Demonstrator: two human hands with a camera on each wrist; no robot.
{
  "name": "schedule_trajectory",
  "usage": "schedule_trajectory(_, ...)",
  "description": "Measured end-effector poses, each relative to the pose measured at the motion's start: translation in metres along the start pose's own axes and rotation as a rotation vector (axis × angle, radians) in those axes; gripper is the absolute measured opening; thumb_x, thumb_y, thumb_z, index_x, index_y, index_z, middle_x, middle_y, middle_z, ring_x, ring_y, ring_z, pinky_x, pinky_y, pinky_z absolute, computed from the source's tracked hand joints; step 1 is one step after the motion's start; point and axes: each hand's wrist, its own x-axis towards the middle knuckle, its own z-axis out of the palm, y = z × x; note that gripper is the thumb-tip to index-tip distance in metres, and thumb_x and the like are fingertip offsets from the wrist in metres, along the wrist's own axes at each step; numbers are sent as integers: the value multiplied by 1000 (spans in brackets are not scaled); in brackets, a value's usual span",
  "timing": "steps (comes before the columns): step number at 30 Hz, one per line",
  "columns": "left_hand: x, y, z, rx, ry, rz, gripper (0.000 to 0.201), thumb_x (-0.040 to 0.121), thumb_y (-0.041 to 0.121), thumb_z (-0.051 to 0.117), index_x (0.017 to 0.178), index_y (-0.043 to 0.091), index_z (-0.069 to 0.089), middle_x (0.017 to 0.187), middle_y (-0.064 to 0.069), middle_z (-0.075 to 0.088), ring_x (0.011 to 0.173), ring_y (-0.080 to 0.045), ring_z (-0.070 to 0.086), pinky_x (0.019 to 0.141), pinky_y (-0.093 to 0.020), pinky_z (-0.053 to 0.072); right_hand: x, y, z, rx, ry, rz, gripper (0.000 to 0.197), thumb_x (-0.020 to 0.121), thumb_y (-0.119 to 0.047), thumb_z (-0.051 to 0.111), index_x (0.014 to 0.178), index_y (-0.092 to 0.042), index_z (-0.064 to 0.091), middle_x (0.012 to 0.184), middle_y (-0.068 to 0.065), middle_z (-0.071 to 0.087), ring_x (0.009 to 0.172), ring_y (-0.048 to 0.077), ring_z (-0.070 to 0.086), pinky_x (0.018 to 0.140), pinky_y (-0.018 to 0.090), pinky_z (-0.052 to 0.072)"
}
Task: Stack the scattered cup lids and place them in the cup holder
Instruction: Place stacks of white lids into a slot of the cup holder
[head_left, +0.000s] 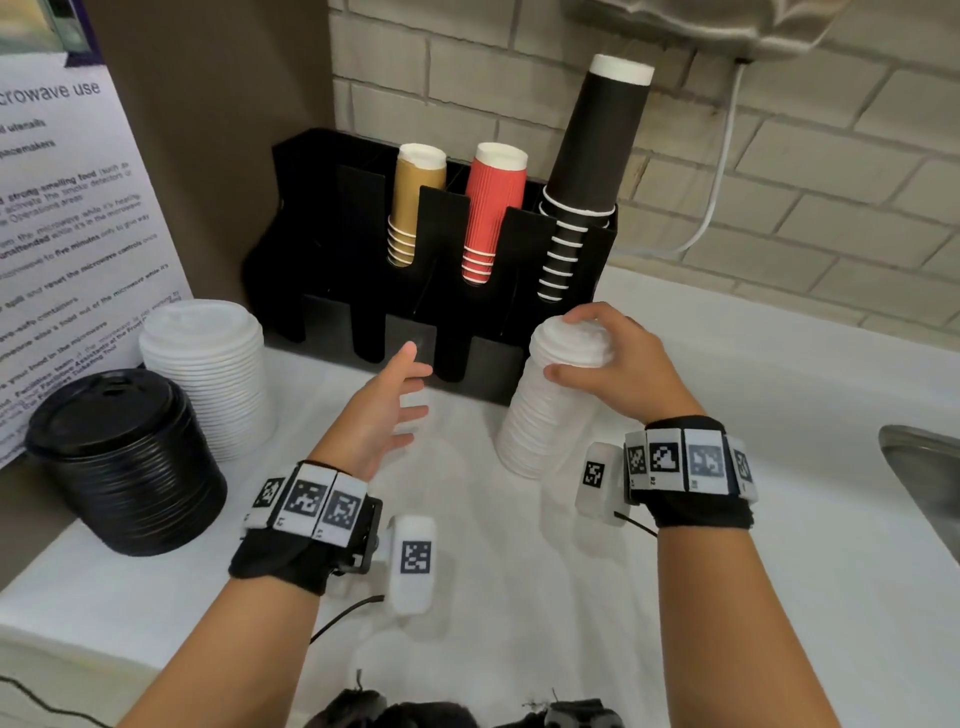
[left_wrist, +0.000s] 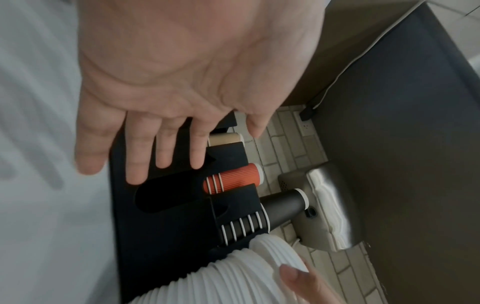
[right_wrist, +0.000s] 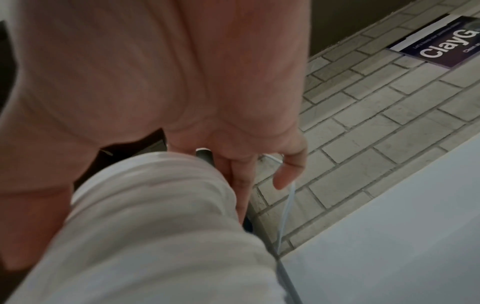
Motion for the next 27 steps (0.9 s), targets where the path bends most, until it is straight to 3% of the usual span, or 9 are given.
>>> schedule_trajectory(4,-1,9,1,-25,-1,159,39,100,49,38,130,30,53,139,5,52,122,-17,54,106,-42,40,0,-25,-3,48,60,-73,52,68,-36,81,114,-34,55,120,-4,55,112,18,50,97,39,42)
schedule_trajectory(7,-1,16,2,-190,-127,230,55,88,64,40,135,36,48,139,4,53,120,-19,57,100,-41,46,-2,-56,14,180,-35,-207,51,72,-28,81,114,-26,54,118,-5,55,106,13,52,87,16,42)
schedule_trajectory(8,0,17,1,-286,-186,221,63,83,68,39,137,35,47,138,2,55,118,-21,60,97,-44,49,-4,-66,23,209,-87,-239,51,73,-26,81,115,-24,53,117,-5,56,105,12,52,85,16,43)
schedule_trajectory(11,2,21,-6,-547,-359,150,74,87,73,26,140,26,47,134,-7,61,115,-25,64,89,-49,55,-4,-91,55,246,-228,-297,55,76,-23,79,122,-24,51,121,-4,55,112,13,52,95,30,46)
schedule_trajectory(14,7,23,-18,-715,-372,43,78,90,72,24,131,14,56,128,-15,64,116,-28,63,84,-44,57,0,-98,78,149,-305,-285,63,78,-32,76,133,-28,46,130,-1,51,122,17,45,103,40,40)
schedule_trajectory(17,14,23,-31,-693,-327,14,74,94,67,25,134,11,53,128,-17,63,116,-29,63,83,-43,58,6,-100,85,91,-347,-295,64,76,-35,77,133,-31,48,129,-6,53,120,12,46,102,32,41)
schedule_trajectory(20,17,19,-39,-629,-317,19,69,96,66,21,134,18,52,127,-12,65,112,-27,66,82,-43,58,15,-108,85,100,-390,-297,68,73,-30,80,134,-30,48,121,-13,57,109,3,54,86,17,46)
schedule_trajectory(25,20,18,-47,-648,-294,-7,71,95,68,14,123,19,58,114,-8,72,103,-24,70,76,-44,60,24,-121,92,-57,-443,-344,67,68,-32,84,128,-30,55,120,-6,58,110,12,55,91,35,52)
schedule_trajectory(27,21,18,-50,-655,-268,-33,72,95,68,15,124,19,58,116,-9,71,105,-27,69,76,-46,59,25,-124,96,-57,-445,-334,68,64,-31,87,125,-28,56,117,-3,59,107,14,57,89,37,53)
